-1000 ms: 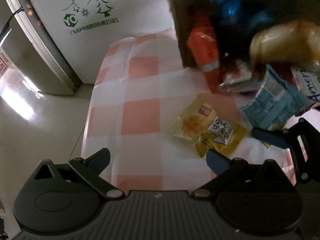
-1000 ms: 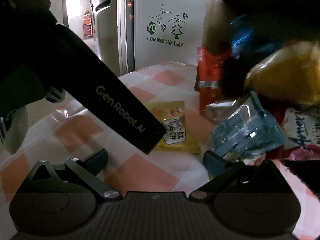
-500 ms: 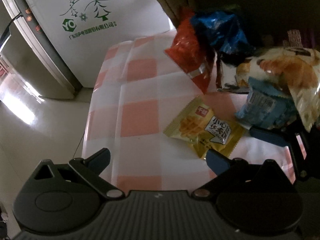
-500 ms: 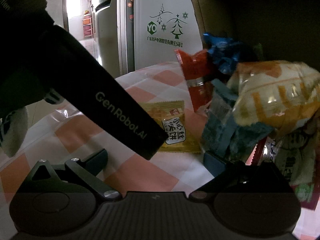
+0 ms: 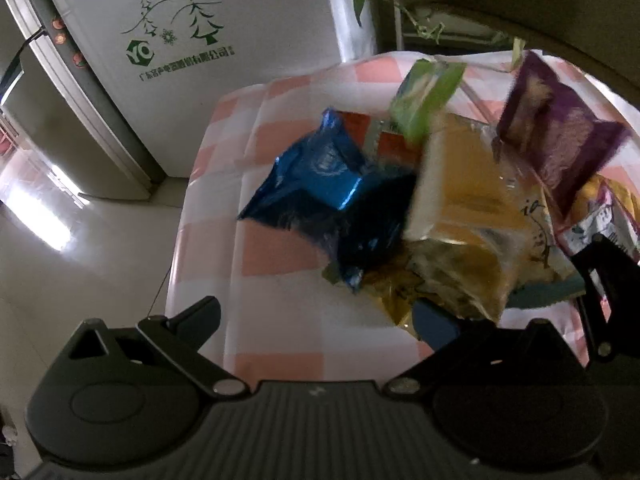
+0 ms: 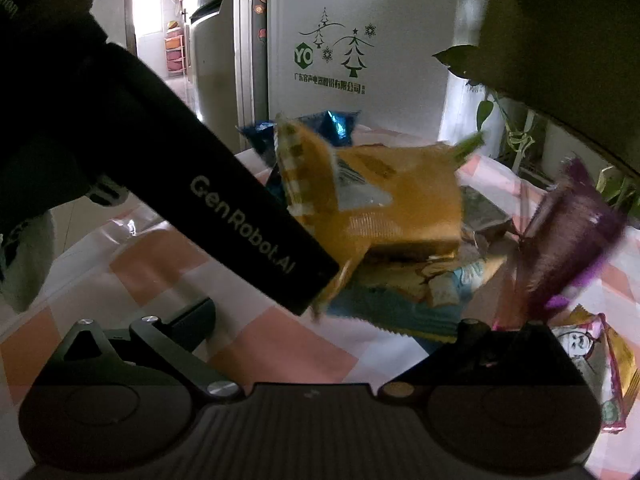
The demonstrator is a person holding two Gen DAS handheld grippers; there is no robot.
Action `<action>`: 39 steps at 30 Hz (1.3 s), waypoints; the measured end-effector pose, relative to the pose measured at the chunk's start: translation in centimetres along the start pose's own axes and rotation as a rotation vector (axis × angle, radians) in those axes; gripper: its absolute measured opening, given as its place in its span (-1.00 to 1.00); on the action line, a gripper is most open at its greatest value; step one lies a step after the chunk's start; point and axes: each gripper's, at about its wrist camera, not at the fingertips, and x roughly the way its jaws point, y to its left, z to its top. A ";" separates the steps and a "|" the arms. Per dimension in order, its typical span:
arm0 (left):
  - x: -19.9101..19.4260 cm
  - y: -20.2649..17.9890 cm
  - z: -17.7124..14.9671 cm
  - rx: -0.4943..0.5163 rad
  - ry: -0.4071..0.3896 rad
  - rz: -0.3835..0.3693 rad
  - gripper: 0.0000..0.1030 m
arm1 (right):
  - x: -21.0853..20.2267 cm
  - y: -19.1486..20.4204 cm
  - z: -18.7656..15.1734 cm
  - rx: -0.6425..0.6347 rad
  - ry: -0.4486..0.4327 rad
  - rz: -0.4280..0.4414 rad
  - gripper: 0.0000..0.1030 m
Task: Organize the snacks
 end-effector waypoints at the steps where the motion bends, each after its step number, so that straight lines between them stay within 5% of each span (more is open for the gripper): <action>1: -0.1 0.0 0.0 -0.001 -0.002 0.001 0.98 | 0.0 0.0 0.0 0.000 0.000 0.000 1.00; 14: -1.3 0.2 -0.3 -0.006 -0.038 0.017 0.97 | 0.1 0.1 -0.1 0.000 0.000 0.000 1.00; 39: -6.8 1.6 0.0 -0.011 -0.072 -0.111 0.97 | 0.0 0.0 0.0 -0.001 0.001 0.001 1.00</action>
